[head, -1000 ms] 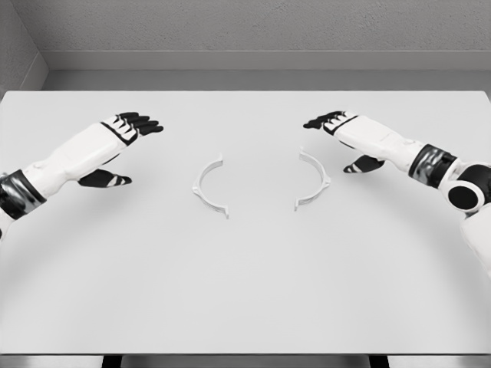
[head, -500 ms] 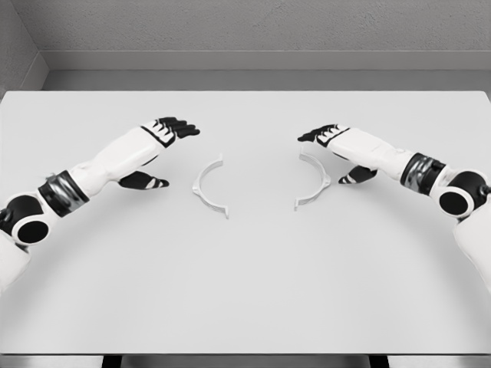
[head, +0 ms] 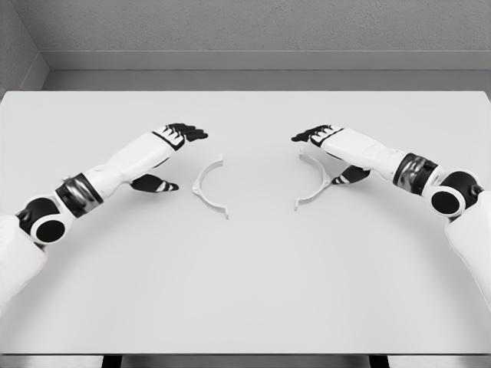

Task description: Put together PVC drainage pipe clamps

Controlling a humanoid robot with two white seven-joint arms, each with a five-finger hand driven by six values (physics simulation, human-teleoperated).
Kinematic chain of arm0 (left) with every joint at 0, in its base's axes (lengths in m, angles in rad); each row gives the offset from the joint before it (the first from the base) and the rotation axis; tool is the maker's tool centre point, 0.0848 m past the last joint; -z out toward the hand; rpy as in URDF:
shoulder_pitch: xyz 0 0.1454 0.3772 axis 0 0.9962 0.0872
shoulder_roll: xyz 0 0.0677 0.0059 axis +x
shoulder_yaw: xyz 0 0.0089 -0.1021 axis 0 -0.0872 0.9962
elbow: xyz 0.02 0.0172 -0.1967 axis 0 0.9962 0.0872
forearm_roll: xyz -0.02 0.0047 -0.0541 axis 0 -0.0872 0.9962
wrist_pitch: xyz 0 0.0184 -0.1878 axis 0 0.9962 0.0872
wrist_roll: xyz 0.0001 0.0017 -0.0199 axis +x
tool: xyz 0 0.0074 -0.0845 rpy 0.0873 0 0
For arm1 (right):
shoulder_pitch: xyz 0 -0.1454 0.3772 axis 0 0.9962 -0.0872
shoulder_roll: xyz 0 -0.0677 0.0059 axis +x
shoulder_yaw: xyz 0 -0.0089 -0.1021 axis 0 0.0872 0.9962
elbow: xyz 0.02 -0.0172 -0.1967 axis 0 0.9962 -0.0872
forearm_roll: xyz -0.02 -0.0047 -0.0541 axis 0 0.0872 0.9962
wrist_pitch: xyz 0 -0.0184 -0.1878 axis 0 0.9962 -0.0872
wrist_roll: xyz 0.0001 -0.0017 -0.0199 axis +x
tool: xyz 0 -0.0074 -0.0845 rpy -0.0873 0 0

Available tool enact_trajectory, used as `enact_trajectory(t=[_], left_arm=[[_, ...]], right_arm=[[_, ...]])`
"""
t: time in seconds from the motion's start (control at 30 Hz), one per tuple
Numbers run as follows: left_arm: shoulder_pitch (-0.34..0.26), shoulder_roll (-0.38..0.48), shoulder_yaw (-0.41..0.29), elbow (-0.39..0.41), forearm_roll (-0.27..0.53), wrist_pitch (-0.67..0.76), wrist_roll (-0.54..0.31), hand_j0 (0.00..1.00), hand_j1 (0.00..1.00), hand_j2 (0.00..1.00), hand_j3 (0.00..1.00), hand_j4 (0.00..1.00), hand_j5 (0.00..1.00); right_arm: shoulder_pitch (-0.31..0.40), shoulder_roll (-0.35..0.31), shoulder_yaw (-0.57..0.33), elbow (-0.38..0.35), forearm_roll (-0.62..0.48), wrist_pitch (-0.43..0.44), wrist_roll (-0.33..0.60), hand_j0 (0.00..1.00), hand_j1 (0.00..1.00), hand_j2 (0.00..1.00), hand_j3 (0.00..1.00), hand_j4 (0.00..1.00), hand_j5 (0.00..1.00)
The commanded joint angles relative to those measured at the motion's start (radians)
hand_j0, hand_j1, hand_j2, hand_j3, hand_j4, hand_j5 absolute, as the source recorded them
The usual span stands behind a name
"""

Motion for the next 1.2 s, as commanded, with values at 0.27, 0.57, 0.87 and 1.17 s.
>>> enact_trajectory(t=[0.27, 0.57, 0.87, 1.17], left_arm=[[-0.025, -0.050, -0.021, 0.064, 0.006, 0.000, 0.001, 1.00, 1.00, 1.00, 1.00, 1.00, 1.00], [-0.025, -0.061, -0.021, 0.076, 0.006, 0.000, 0.001, 1.00, 1.00, 1.00, 1.00, 1.00, 1.00], [-0.026, -0.077, -0.020, 0.075, 0.006, 0.000, 0.001, 1.00, 1.00, 1.00, 1.00, 1.00, 1.00], [-0.025, -0.100, -0.021, 0.075, 0.006, 0.000, 0.001, 1.00, 1.00, 1.00, 1.00, 1.00, 1.00]], right_arm=[[-0.011, 0.028, 0.008, 0.005, -0.006, 0.002, 0.001, 1.00, 1.00, 1.00, 1.00, 1.00, 1.00], [-0.035, 0.046, 0.019, 0.036, -0.006, 0.002, 0.001, 1.00, 1.00, 1.00, 1.00, 1.00, 1.00], [-0.069, 0.059, 0.019, 0.076, -0.002, 0.002, 0.003, 1.00, 1.00, 1.00, 1.00, 1.00, 1.00], [-0.103, 0.069, 0.019, 0.145, 0.013, 0.002, 0.001, 1.00, 1.00, 1.00, 1.00, 1.00, 1.00]])
